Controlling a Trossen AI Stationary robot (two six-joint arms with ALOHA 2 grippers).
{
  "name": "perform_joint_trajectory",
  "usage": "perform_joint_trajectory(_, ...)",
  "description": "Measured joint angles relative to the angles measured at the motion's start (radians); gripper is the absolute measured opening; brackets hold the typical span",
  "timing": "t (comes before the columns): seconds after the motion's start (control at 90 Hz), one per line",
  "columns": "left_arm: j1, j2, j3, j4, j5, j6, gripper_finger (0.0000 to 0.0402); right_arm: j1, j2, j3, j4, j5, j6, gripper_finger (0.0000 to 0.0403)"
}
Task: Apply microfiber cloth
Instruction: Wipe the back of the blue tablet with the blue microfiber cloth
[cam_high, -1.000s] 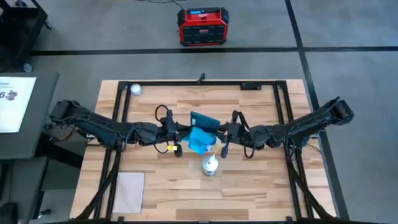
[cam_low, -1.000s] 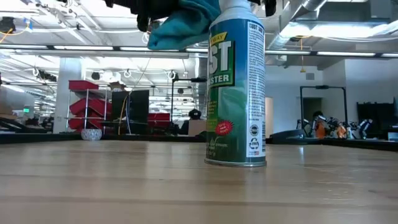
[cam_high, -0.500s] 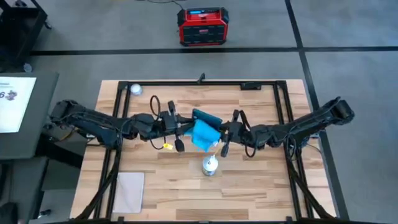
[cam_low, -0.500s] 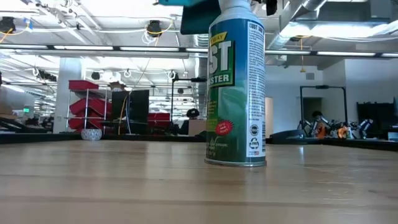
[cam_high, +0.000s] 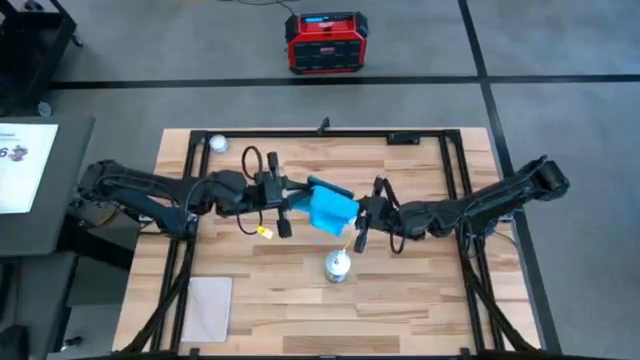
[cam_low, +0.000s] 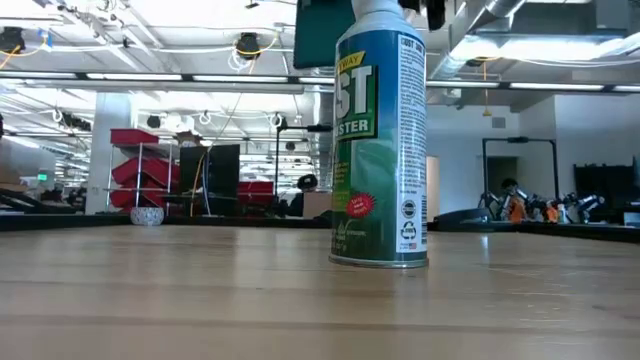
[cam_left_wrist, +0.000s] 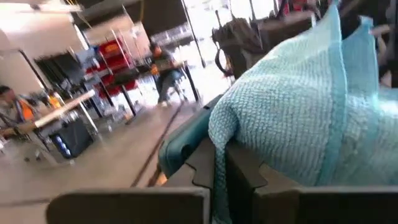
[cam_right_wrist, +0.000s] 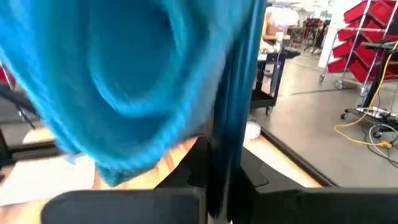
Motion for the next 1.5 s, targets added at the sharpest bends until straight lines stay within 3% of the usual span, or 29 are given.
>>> perform_joint_trajectory(0.256,0.005,-0.243,-0.238,0.017,-0.039,-0.064,0.0000,0.037,-0.057,-0.053,0.002,0.029,-0.046,0.0008)
perform_joint_trajectory(0.622,0.002,-0.683,-0.736,0.063,-0.001,-0.161,0.0000,0.074,-0.303,-0.250,-0.024,0.157,0.015,0.0008)
perform_joint_trajectory(0.856,0.002,-0.891,-1.004,0.139,0.035,-0.248,0.0000,0.070,-0.327,-0.274,-0.074,0.179,0.045,0.0008)
perform_joint_trajectory(1.0,0.002,-0.994,-1.061,0.125,0.085,-0.261,0.0000,0.069,-0.327,-0.274,-0.109,0.184,0.064,0.0008)
perform_joint_trajectory(1.133,0.002,-1.050,-1.061,-0.008,0.130,-0.275,0.0000,0.069,-0.328,-0.274,-0.131,0.185,0.079,0.0008)
perform_joint_trajectory(1.367,0.014,-1.033,-1.062,-0.012,0.138,-0.358,0.0004,0.067,-0.328,-0.274,-0.216,0.186,0.139,0.0008)
perform_joint_trajectory(1.5,0.026,-1.034,-1.063,-0.008,0.126,-0.397,0.0035,0.067,-0.334,-0.274,-0.245,0.186,0.155,0.0008)
